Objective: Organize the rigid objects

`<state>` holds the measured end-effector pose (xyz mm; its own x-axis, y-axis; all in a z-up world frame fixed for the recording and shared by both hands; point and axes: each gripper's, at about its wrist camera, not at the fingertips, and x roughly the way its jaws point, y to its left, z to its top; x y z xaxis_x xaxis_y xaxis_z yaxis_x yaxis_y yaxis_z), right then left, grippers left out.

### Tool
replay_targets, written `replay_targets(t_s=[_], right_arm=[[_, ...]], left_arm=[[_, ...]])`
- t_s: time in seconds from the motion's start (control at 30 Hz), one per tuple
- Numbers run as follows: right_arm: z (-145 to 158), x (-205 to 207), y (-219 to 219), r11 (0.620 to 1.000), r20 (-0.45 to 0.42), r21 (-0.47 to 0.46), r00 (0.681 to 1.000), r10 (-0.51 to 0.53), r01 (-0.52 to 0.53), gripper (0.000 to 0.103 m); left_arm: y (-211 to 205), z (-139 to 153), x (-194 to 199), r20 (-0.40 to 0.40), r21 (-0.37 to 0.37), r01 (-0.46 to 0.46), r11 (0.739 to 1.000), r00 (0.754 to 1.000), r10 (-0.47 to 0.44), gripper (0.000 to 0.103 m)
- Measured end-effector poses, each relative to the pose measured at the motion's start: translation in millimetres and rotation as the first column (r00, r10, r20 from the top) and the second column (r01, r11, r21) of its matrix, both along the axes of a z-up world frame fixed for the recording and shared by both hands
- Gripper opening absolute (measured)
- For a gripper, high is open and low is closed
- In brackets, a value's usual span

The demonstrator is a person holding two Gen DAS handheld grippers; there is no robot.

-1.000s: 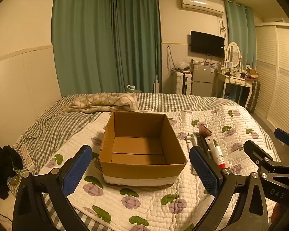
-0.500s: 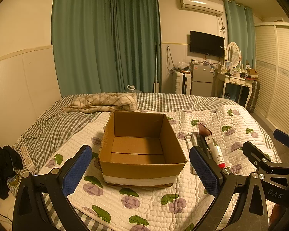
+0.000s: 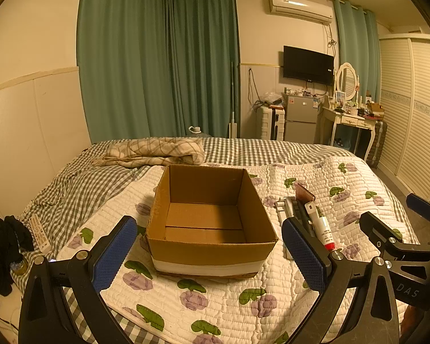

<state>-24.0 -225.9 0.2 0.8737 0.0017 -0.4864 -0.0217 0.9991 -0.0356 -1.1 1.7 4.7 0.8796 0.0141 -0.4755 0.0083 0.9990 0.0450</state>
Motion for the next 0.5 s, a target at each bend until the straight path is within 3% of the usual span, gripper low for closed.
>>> replay_targets(t_s=[0.5], right_arm=[[1.1, 0.1, 0.1, 1.0, -0.003, 0.0, 1.0, 0.0, 0.0, 0.103]], left_arm=[[0.0, -0.1, 0.1, -0.001, -0.002, 0.0, 1.0, 1.0, 0.0, 0.103]])
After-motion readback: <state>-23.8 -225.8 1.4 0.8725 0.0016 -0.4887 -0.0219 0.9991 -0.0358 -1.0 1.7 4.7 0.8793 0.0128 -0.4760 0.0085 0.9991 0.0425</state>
